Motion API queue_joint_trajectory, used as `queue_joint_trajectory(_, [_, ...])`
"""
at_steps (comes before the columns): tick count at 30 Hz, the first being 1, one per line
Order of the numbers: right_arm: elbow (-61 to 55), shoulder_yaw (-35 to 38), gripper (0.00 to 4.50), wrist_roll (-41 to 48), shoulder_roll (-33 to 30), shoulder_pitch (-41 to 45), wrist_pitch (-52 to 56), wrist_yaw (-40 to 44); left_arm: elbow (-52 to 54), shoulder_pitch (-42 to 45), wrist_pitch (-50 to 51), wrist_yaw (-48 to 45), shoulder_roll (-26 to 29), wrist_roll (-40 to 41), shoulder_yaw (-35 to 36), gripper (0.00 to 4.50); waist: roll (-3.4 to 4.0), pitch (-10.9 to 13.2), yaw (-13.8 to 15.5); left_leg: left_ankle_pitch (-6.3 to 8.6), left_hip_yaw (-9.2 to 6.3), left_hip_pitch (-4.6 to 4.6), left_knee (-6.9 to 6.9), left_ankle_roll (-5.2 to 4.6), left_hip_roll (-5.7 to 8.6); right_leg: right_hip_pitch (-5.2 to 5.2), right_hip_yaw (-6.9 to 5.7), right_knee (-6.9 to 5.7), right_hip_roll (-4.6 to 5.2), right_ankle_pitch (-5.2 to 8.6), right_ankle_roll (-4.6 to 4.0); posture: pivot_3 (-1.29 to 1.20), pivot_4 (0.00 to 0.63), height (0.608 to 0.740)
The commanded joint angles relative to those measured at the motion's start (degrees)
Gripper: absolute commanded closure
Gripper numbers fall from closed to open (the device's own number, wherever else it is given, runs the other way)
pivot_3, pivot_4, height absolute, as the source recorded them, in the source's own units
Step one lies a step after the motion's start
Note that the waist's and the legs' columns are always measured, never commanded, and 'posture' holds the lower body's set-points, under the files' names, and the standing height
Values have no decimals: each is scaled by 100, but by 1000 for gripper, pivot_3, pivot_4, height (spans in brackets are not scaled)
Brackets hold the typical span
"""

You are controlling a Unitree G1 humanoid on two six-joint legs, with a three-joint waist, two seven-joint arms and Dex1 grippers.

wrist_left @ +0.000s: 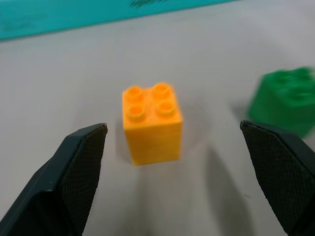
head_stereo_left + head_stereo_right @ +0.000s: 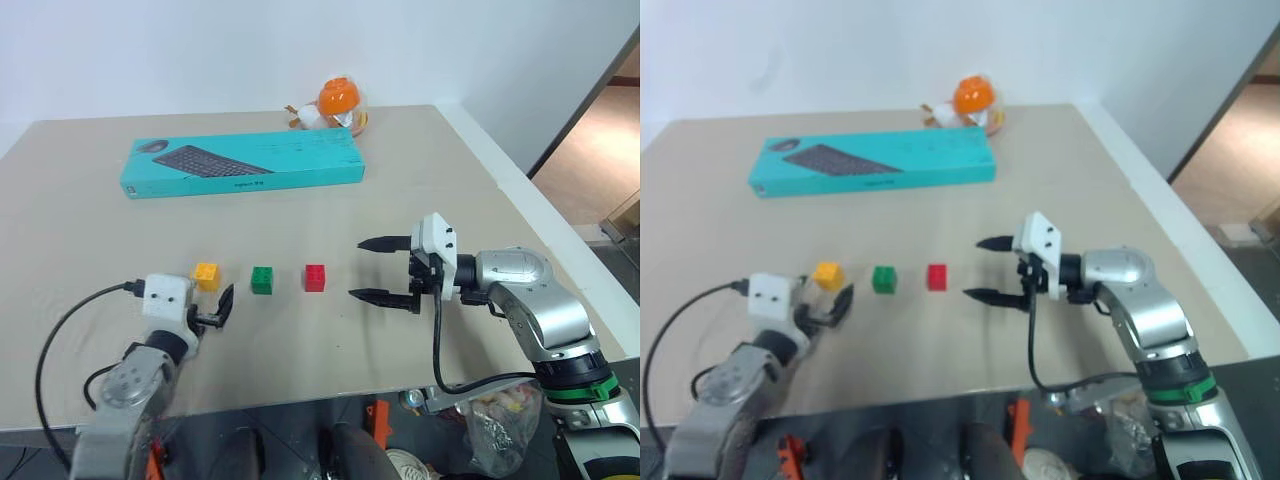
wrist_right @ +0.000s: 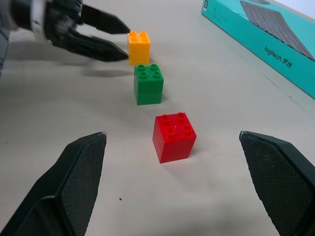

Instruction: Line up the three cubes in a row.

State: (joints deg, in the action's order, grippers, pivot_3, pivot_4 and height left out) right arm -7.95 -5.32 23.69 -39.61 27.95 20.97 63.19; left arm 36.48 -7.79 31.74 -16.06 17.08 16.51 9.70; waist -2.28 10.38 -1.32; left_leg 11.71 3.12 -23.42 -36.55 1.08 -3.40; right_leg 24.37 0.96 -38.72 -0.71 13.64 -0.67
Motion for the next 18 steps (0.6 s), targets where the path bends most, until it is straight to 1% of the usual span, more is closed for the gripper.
queue_joint_trajectory(1, [-264, 540, 0, 526, 77, 263, 412, -247, 338, 391, 103, -616, 475, 708, 411, 23, -1, 1, 4, 0, 0, 2, 0, 0, 0, -1, -1, 0, 0, 0, 0, 0, 150, 740])
queue_joint_trajectory(4, [-75, 788, 0, 630, 44, 500, 521, -359, 155, 1031, 195, -1277, 1077, 1140, 363, 23, -2, 7, 11, -12, -10, -1, -1, 5, 8, -2, -6, -5, -6, -3, -3, 0, 150, 740])
queue_joint_trajectory(6, [52, 839, 0, 554, -17, 557, 446, -339, -44, 1294, 163, -1830, 1484, 1235, 124, 23, -3, 5, 6, -14, -10, 2, -1, 5, 11, -7, -1, -4, -5, -3, -2, 0, 150, 740])
queue_joint_trajectory(10, [261, 816, 0, 352, -136, 570, 238, -207, -578, 1660, -132, -2906, 2100, 1247, -336, 23, -3, 6, -4, -9, 3, 1, 9, 5, 18, -6, 15, 3, 0, 7, 11, 0, 150, 740])
queue_joint_trajectory(12, [303, 822, 0, 336, -134, 557, 223, -189, -887, 1816, -214, -3308, 2296, 1273, -481, 23, -2, 6, -4, -8, 2, -4, 14, 5, 19, 2, 15, 4, 0, 12, 12, 0, 150, 740])
queue_joint_trajectory(15, [274, 792, 0, 289, -83, 474, 190, -213, -1909, 2380, -661, -4116, 2551, 1095, -745, 23, -1, 6, 3, -4, -2, -8, 17, 1, 16, 3, 3, 1, -5, 23, 7, 0, 150, 740])
queue_joint_trajectory(16, [271, 785, 0, 278, -81, 465, 176, -213, -2044, 2450, -756, -4209, 2570, 1063, -780, 23, -1, 6, 3, -4, -2, -9, 17, 1, 13, 3, -3, 1, -7, 24, 5, 0, 150, 740])
queue_joint_trajectory(18, [212, 688, 0, 218, 35, 406, 151, -328, -3055, 3272, -865, -4072, 2364, 942, -725, 23, -1, 7, 3, -4, -4, -7, 20, 1, 10, 2, -2, 0, -7, 25, 3, 0, 150, 740])
